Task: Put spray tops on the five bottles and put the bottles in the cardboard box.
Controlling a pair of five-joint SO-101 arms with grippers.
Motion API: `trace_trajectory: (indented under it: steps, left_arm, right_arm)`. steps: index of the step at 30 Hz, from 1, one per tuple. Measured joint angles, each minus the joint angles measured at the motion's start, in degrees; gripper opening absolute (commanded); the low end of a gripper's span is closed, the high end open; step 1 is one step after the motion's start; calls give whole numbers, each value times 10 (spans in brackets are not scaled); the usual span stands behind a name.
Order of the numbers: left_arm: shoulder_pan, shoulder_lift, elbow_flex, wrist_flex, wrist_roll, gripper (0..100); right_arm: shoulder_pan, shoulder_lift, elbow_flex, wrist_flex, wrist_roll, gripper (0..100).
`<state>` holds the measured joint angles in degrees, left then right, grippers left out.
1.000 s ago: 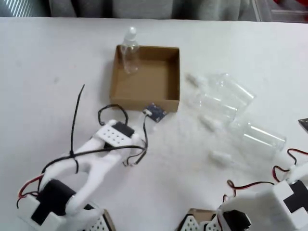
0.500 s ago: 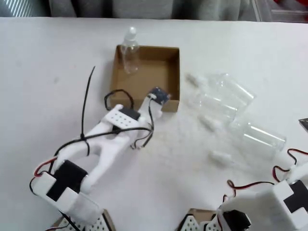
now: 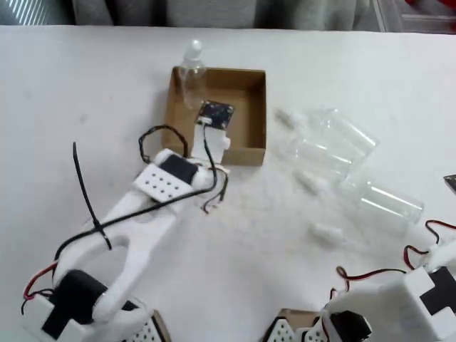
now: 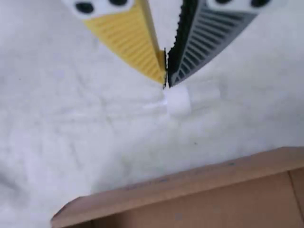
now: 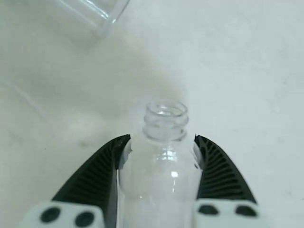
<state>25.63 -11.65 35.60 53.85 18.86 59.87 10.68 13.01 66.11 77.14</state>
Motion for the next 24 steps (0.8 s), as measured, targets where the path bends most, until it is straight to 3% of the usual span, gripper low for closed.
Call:
trace_trajectory:
  steps: [6, 13, 24]
  left_arm:
    - [47, 0, 137, -220, 139, 24]
    - [105, 0, 204, -533, 171, 24]
    - [132, 199, 113, -578, 171, 24]
  right_arm:
    - [-1, 0, 0, 0, 0, 84]
    - [-2, 18, 0, -2, 0, 84]
    - [-2, 35, 0, -2, 0, 84]
